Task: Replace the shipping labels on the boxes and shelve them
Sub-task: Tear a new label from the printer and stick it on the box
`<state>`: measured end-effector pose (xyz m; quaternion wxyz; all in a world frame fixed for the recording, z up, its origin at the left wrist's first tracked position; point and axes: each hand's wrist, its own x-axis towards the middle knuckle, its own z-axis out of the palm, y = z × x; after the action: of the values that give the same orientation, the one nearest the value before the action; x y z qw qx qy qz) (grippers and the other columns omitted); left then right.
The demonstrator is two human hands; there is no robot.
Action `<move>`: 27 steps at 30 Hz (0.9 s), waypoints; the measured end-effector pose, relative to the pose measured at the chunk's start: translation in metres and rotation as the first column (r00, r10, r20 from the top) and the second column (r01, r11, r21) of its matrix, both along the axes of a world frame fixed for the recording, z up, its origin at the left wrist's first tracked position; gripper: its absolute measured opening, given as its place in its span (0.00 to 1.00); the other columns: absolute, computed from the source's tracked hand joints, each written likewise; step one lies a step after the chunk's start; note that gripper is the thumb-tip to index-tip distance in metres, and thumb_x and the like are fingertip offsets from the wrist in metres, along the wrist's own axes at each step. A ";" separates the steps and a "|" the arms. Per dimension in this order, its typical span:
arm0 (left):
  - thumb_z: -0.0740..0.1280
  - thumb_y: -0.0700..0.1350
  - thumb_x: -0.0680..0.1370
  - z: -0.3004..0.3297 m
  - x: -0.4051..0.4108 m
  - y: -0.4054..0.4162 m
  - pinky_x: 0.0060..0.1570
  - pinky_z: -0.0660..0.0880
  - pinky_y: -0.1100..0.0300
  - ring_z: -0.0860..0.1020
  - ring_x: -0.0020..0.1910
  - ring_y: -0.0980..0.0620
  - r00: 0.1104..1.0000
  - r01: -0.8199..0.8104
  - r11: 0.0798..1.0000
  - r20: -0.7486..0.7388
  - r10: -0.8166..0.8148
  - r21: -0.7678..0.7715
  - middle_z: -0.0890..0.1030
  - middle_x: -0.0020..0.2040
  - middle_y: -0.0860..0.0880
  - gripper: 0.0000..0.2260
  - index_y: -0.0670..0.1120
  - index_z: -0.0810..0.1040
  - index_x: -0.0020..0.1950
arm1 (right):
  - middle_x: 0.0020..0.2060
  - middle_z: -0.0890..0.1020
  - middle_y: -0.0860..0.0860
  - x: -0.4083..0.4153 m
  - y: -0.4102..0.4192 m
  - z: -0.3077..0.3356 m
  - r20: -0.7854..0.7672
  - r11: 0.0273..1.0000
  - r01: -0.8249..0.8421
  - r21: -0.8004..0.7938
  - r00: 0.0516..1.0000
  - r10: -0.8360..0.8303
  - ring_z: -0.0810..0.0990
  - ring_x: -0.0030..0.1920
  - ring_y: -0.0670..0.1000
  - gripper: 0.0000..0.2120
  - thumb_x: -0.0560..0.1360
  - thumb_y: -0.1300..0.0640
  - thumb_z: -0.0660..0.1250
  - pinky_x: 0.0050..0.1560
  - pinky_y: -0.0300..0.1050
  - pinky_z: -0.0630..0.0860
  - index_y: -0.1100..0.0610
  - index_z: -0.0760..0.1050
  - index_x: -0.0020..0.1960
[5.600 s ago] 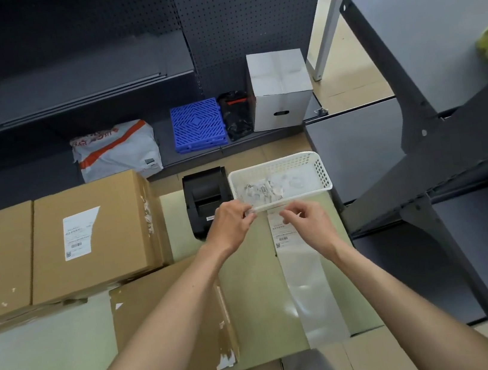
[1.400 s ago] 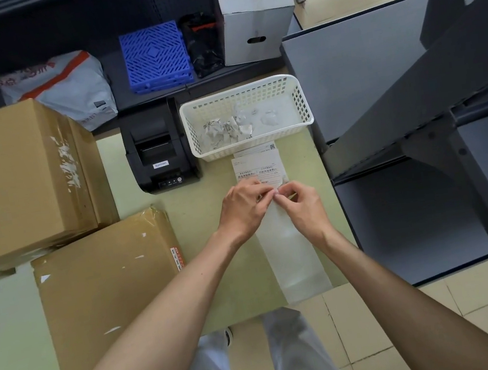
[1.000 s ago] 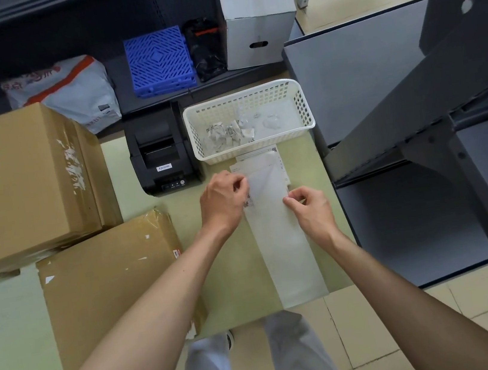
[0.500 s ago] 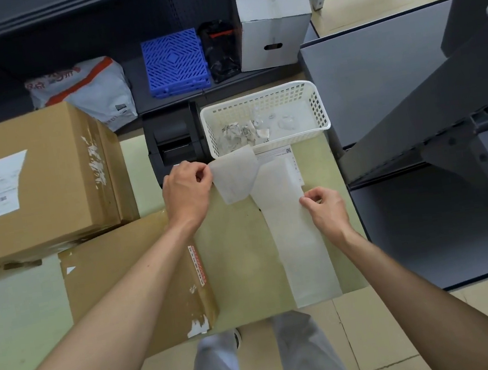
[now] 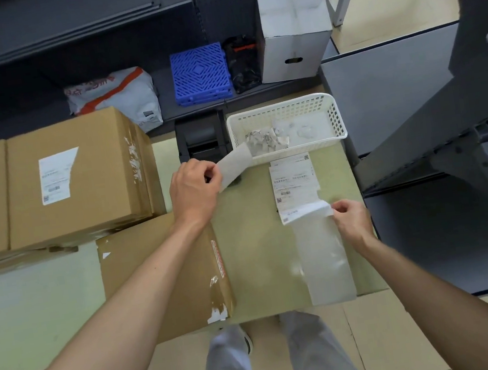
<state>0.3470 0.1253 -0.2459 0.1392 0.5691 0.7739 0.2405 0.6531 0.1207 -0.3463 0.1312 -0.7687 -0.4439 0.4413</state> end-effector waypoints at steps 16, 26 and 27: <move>0.73 0.41 0.75 0.083 0.029 -0.026 0.40 0.63 0.60 0.70 0.36 0.54 0.965 0.211 0.950 -0.205 -0.164 0.230 0.79 0.36 0.51 0.05 0.46 0.81 0.40 | 0.36 0.84 0.52 -0.090 0.029 0.160 -0.302 0.979 -0.053 0.196 0.947 0.111 0.80 0.38 0.50 0.17 0.75 0.44 0.68 0.42 0.46 0.75 0.58 0.80 0.41; 0.66 0.46 0.79 0.103 0.018 -0.051 0.40 0.71 0.55 0.75 0.41 0.49 0.908 0.354 0.887 -0.336 -0.250 0.296 0.78 0.39 0.51 0.07 0.47 0.80 0.43 | 0.37 0.85 0.57 -0.151 0.030 0.215 -0.417 0.970 -0.028 0.243 0.899 0.131 0.73 0.30 0.47 0.05 0.69 0.60 0.71 0.36 0.46 0.73 0.60 0.82 0.36; 0.65 0.47 0.79 0.102 0.014 -0.052 0.40 0.71 0.54 0.75 0.42 0.50 0.912 0.355 0.887 -0.319 -0.259 0.294 0.78 0.40 0.51 0.08 0.47 0.81 0.43 | 0.37 0.84 0.58 -0.154 0.029 0.216 -0.411 0.968 -0.036 0.249 0.901 0.139 0.73 0.31 0.48 0.05 0.68 0.61 0.70 0.37 0.46 0.73 0.61 0.82 0.35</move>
<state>0.3611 0.0731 -0.1437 -0.0336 0.7280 0.6304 0.2673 0.4992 0.1501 -0.1302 0.2946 -0.6123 -0.4881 0.5478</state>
